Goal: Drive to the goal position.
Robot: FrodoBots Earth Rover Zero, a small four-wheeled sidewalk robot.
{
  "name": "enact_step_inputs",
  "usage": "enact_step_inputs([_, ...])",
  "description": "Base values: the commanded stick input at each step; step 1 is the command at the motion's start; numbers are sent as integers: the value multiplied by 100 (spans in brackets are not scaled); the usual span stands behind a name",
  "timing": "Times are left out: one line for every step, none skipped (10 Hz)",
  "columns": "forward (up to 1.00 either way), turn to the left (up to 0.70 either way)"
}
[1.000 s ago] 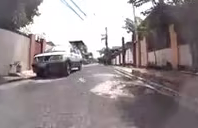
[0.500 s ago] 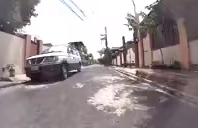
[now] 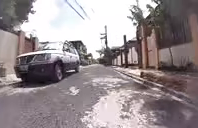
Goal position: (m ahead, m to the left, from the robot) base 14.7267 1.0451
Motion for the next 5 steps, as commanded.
enact_step_inputs([100,0])
enact_step_inputs([100,0])
enact_step_inputs([100,0])
enact_step_inputs([100,0])
enact_step_inputs([100,0])
